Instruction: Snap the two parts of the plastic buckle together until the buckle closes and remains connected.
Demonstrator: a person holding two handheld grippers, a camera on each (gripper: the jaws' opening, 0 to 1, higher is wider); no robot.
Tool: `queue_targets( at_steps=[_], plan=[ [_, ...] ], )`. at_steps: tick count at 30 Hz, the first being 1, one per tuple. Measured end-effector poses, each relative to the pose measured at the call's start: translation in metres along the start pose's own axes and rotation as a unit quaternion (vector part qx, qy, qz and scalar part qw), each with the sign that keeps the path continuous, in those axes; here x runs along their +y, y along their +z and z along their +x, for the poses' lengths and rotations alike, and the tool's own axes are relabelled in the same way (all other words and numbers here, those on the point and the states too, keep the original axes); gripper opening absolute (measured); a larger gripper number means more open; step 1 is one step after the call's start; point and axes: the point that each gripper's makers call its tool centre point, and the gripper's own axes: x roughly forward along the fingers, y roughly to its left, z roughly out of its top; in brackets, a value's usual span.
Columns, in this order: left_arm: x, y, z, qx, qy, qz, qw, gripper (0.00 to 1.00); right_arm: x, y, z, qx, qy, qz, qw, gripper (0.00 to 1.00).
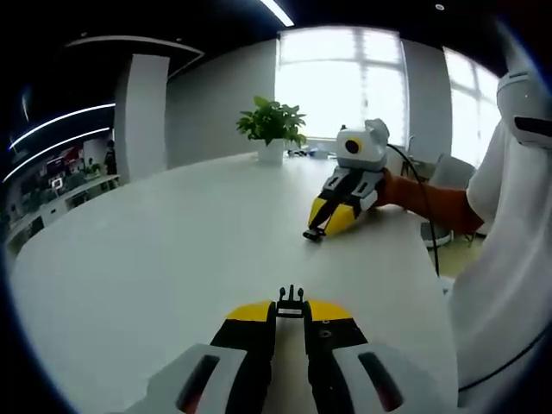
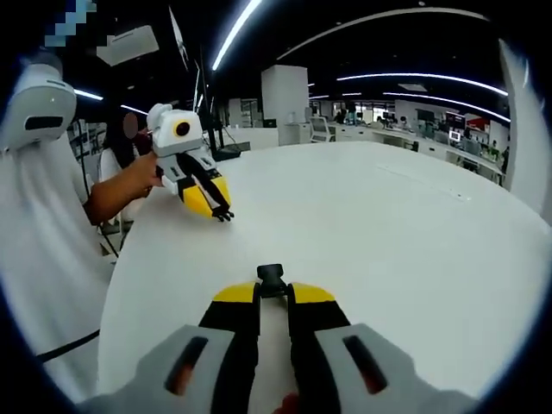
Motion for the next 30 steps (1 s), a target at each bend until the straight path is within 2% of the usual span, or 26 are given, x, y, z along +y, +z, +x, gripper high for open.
queue_targets(
  at_steps=[10, 11, 15, 23, 30],
  plan=[
    [-0.014, -0.012, 0.001, 0.019, -0.020, 0.008, 0.9996, 0.12, 0.019, -0.003, 0.001, 0.007, 0.030, -0.009, 0.9995, 0.13],
    [-0.018, -0.012, 0.001, 0.014, -0.031, 0.012, 0.9994, 0.12, 0.020, -0.003, 0.001, 0.008, 0.031, -0.011, 0.9994, 0.13],
    [-0.021, -0.012, -0.003, 0.009, -0.039, 0.014, 0.9991, 0.12, 0.022, -0.004, 0.001, 0.011, 0.037, -0.015, 0.9991, 0.13],
    [-0.022, -0.013, -0.004, 0.014, -0.048, 0.026, 0.9984, 0.12, 0.030, -0.004, 0.003, 0.012, 0.057, -0.026, 0.9980, 0.13],
    [-0.025, -0.012, 0.000, 0.002, -0.060, 0.033, 0.9976, 0.12, 0.042, 0.000, 0.007, 0.012, 0.078, -0.038, 0.9962, 0.13]
  ],
)
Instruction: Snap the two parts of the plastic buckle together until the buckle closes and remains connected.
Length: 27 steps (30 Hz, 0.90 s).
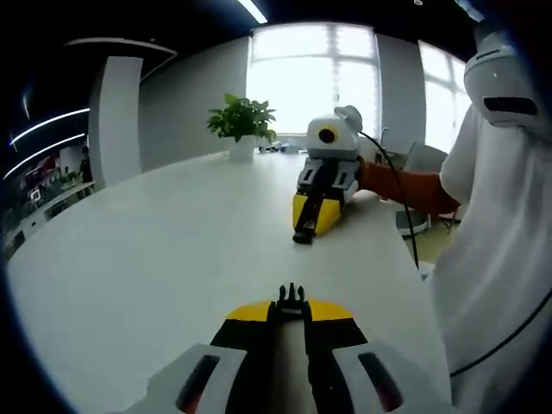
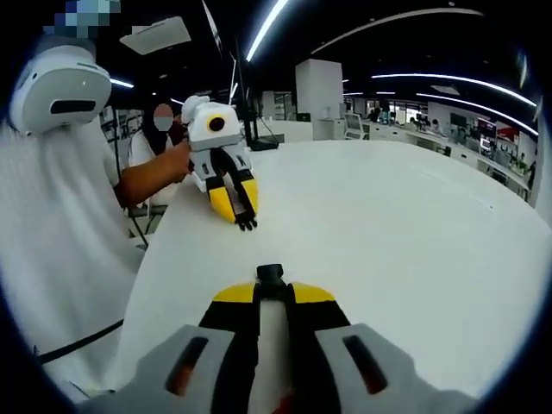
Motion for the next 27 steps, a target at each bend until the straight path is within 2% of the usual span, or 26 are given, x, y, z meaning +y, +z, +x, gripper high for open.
queue_targets(
  at_steps=[14, 19, 27],
  plan=[
    [-0.001, 0.002, 0.006, -0.020, -0.008, 0.003, 0.9998, 0.12, 0.004, 0.007, 0.009, -0.003, 0.014, -0.013, 0.9998, 0.13],
    [-0.001, 0.007, 0.006, -0.039, -0.010, -0.005, 0.9992, 0.12, 0.006, 0.008, 0.013, -0.006, 0.020, -0.015, 0.9997, 0.13],
    [-0.008, 0.006, 0.008, -0.033, -0.020, 0.009, 0.9992, 0.12, 0.008, 0.008, 0.016, -0.007, 0.029, -0.021, 0.9993, 0.13]
  ],
)
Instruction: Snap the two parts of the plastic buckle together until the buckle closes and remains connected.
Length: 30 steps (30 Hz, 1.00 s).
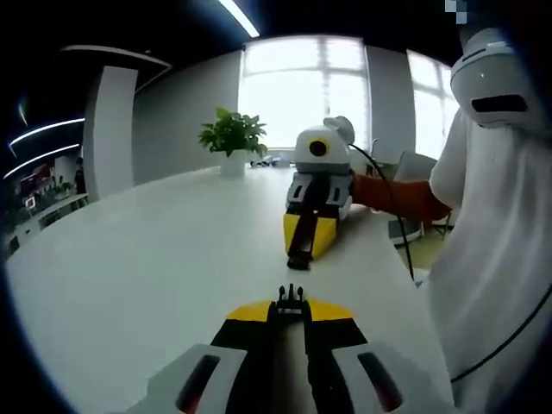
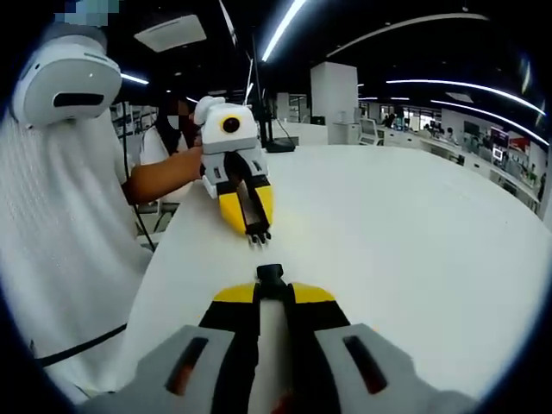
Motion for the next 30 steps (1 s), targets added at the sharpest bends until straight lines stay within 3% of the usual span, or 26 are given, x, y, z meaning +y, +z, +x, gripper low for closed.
queue_targets(
  at_steps=[30],
  plan=[
    [-0.011, 0.002, 0.012, 0.006, -0.031, 0.015, 0.9994, 0.12, 0.013, 0.007, 0.014, -0.001, 0.018, -0.028, 0.9995, 0.13]
  ],
)
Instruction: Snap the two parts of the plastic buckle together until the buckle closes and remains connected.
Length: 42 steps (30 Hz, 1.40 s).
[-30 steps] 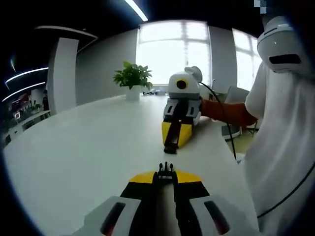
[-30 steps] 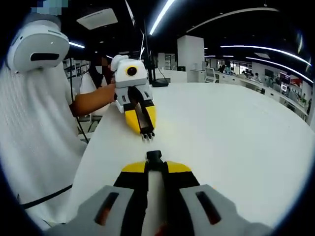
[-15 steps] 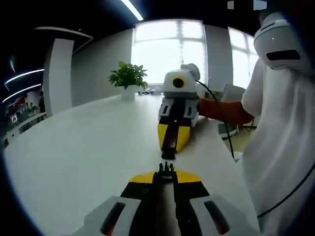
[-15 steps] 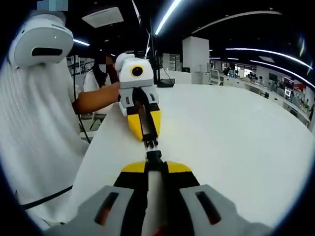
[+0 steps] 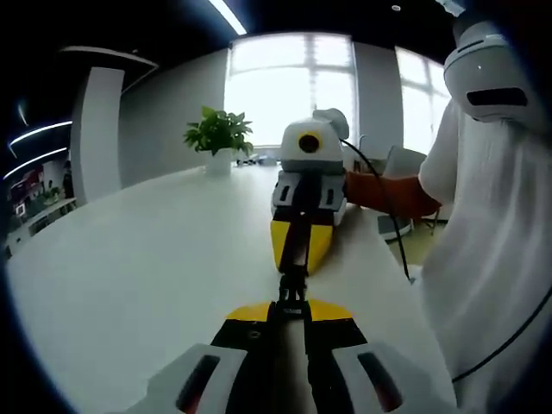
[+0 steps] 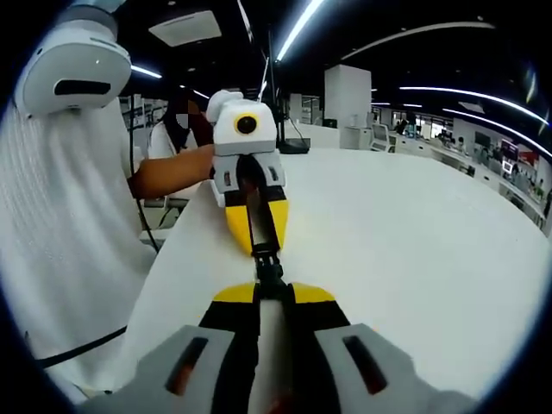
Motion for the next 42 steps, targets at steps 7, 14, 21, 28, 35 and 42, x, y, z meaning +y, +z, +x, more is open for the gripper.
queue_targets(
  at_steps=[7, 14, 21, 28, 35, 42],
  plan=[
    [-0.0022, 0.0001, 0.0004, -0.002, -0.008, -0.004, 1.0000, 0.12, 0.0012, 0.0012, 0.0017, 0.000, 0.001, -0.002, 1.0000, 0.13],
    [-0.0028, 0.0000, 0.0001, -0.002, -0.012, -0.005, 0.9999, 0.12, 0.0024, 0.0017, 0.0035, 0.001, 0.000, -0.003, 1.0000, 0.12],
    [-0.0042, 0.0009, 0.0020, 0.000, -0.017, 0.004, 0.9998, 0.11, 0.0048, 0.0021, 0.0055, 0.000, 0.005, -0.007, 1.0000, 0.12],
    [-0.0005, 0.0019, 0.0011, 0.002, -0.020, 0.001, 0.9998, 0.11, 0.0048, 0.0019, 0.0061, -0.001, 0.008, -0.011, 0.9999, 0.12],
    [-0.0004, 0.0025, 0.0009, 0.008, -0.021, 0.002, 0.9997, 0.11, 0.0044, 0.0022, 0.0068, 0.000, 0.012, -0.011, 0.9999, 0.12],
    [-0.0005, 0.0023, 0.0012, 0.012, -0.024, 0.003, 0.9996, 0.11, 0.0049, 0.0023, 0.0068, 0.002, 0.018, -0.015, 0.9997, 0.12]
  ],
)
